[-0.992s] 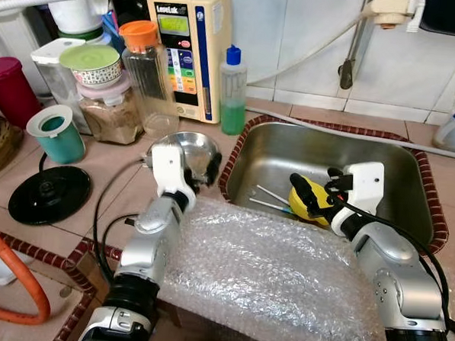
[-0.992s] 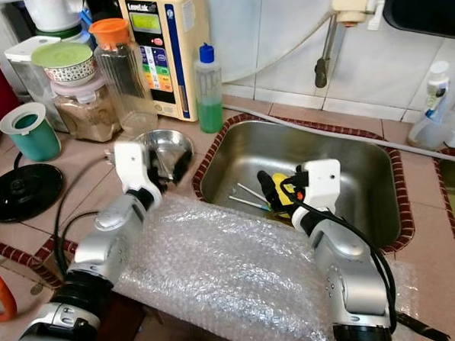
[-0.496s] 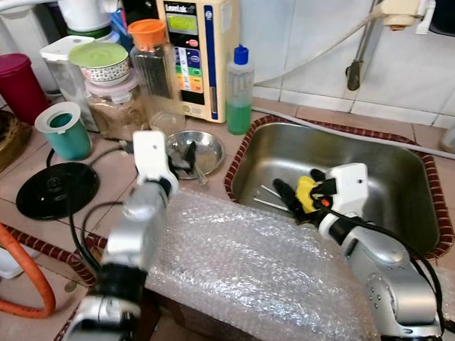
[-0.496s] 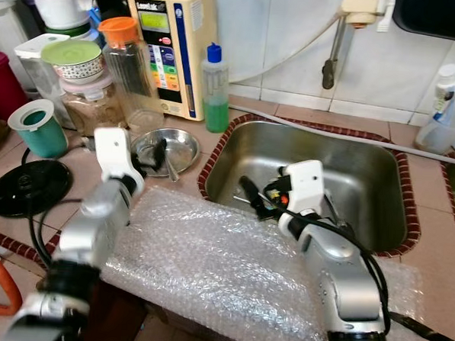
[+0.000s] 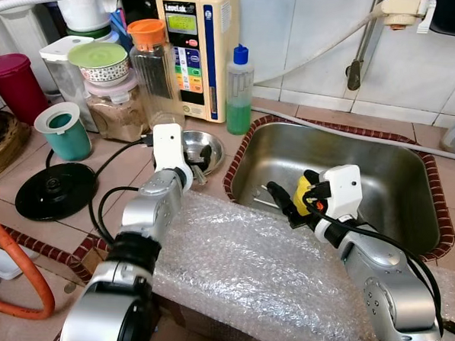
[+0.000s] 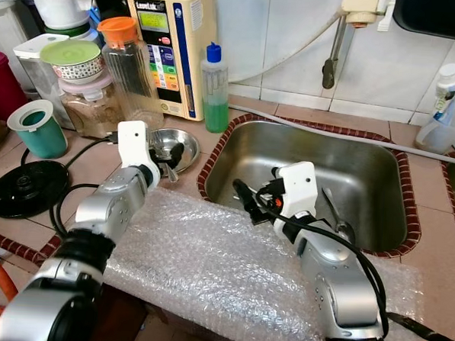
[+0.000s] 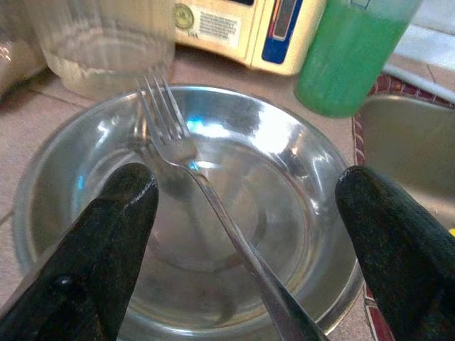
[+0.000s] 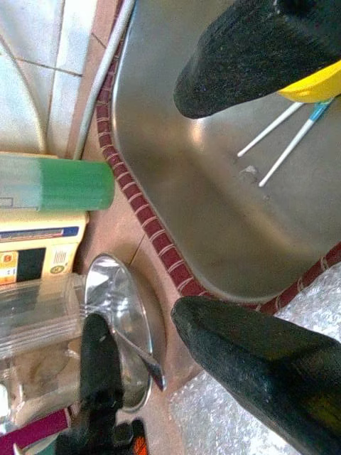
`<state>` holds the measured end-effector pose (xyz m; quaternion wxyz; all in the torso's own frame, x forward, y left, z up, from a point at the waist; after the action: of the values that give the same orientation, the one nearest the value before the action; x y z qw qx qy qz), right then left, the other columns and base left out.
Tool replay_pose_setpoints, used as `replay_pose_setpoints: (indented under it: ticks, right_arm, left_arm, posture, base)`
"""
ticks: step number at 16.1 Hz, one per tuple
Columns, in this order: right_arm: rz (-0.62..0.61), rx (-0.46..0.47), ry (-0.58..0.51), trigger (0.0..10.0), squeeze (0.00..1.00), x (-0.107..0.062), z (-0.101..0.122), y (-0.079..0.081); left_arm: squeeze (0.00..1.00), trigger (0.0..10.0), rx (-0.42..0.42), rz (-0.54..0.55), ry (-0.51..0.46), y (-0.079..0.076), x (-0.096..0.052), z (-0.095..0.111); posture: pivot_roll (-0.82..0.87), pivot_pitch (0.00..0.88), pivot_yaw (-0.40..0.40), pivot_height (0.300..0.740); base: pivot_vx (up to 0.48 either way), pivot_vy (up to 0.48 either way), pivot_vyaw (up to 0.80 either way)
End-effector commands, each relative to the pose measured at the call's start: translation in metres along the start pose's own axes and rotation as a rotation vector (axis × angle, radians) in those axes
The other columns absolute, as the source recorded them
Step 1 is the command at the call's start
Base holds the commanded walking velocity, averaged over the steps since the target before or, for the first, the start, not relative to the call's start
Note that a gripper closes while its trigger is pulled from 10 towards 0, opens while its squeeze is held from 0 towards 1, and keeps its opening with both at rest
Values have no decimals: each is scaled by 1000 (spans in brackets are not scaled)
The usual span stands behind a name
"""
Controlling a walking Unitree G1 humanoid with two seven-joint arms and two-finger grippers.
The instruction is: Kitchen organization
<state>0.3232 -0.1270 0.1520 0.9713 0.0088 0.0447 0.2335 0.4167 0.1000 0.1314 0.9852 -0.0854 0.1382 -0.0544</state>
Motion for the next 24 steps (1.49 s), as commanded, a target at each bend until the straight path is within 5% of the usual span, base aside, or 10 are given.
replay_pose_setpoints:
  ticks: [1,8,9,12,13,19,24]
  right_arm:
    - [9,-7,-3,10000,1000,-1,2,4]
    - [14,-5,-6,10000,784,0,2,8]
    - [13,-3,-7,10000,733,0,2,8]
    - [7,-2,-8,10000,682,0,2,8]
    - [5,-2,-8,10000,675,0,2,7]
    - [-10,-2,-8,10000,545,2,3,2]
    - [-18,8,-10,10000,247,4,3,2]
  left_arm:
    - [0,10000,-39,23,33,5,3,3]
    - [0,10000,-101,94,150,22,11,-5]
    - [0,3843,-110,98,167,24,12,-6]
    - [0,1725,-110,99,176,28,12,-3]
    - [0,196,-104,101,178,30,12,-3]
    - [0,0,-37,122,204,49,10,-3]
    - [0,0,-1,132,221,64,7,-9]
  posture:
    - [-66,0,122,740]
    - [-67,0,137,740]
    - [-68,0,142,740]
    - [-68,0,148,740]
    - [-68,0,150,740]
    - [-58,0,150,740]
    - [-50,0,153,740]
  base:
    - [0,0,0]
    - [0,0,0]
    - [0,0,0]
    - [0,0,0]
    - [0,0,0]
    - [0,0,0]
    - [0,0,0]
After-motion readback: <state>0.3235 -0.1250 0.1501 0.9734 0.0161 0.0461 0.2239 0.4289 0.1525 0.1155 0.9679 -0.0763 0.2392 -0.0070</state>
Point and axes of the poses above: a point about 5 cm out from each wrist's last joint towards the gripper, its own x axis pointing out of the wrist towards the gripper, its own z axis along the axis of the wrist's last joint, y = z × x, the point moved 4 cm from there along x, pointing out of the wrist towards the gripper, and after that the axes turned 2 degrees about x, right-handed, at the moved point
